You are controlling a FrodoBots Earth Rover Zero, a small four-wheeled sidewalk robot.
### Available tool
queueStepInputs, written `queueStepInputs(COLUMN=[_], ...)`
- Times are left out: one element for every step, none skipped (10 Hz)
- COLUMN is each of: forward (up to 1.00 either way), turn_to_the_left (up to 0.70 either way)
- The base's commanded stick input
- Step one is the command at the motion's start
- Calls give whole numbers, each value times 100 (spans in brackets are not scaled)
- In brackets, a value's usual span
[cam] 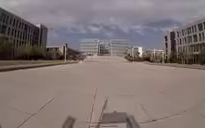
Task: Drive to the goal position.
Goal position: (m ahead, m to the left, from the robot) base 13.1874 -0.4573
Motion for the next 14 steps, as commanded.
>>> queueStepInputs(forward=[100,100,100,100,100,100,100,100,100,100,100,100,100,100], turn_to_the_left=[0,0,0,0,0,0,0,0,0,0,0,0,0,0])
